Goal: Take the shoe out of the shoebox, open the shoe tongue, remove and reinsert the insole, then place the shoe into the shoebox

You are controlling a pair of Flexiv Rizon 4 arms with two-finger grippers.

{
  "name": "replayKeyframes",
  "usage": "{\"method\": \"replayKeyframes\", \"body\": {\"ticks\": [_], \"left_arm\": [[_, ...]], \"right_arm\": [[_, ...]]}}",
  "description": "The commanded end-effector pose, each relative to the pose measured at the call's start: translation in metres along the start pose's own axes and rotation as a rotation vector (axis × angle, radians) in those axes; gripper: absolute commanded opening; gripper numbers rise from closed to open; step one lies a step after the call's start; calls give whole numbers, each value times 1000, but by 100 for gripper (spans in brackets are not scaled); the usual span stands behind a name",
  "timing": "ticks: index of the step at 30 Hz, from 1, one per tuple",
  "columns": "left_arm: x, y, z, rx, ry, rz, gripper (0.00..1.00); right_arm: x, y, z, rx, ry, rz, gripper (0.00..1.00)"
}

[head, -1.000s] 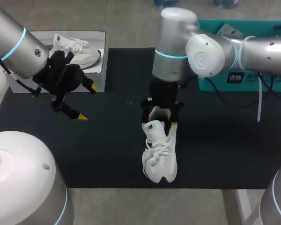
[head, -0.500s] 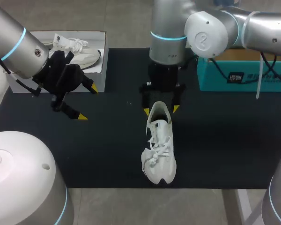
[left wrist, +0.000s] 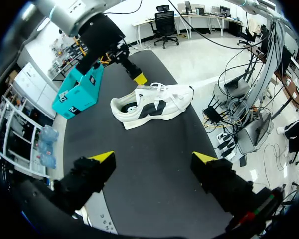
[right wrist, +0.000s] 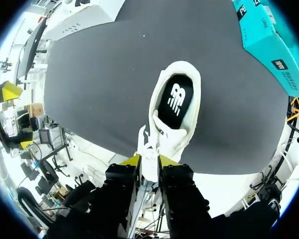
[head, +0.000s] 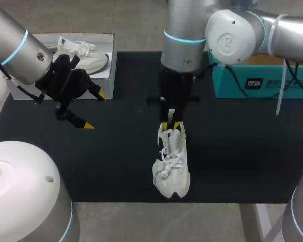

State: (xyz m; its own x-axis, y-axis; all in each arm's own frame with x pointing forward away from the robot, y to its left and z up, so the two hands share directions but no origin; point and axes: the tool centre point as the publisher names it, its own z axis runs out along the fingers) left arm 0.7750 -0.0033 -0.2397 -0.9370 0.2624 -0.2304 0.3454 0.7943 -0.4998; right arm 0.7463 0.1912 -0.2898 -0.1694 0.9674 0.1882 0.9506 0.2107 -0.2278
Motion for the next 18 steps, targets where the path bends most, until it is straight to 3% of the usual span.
{"method": "replayKeyframes", "body": {"ticks": [1, 8, 13, 18], "left_arm": [[0, 0, 0, -3, 0, 0, 100], [0, 0, 0, -3, 0, 0, 100], [0, 0, 0, -3, 0, 0, 100], [0, 0, 0, -3, 0, 0, 100]], "right_arm": [[-8, 5, 29, 13, 47, 6, 0], [-21, 13, 42, 17, 65, 20, 0], [-20, 17, 45, 33, 73, 9, 0], [-15, 9, 20, -24, 48, -14, 0]]}}
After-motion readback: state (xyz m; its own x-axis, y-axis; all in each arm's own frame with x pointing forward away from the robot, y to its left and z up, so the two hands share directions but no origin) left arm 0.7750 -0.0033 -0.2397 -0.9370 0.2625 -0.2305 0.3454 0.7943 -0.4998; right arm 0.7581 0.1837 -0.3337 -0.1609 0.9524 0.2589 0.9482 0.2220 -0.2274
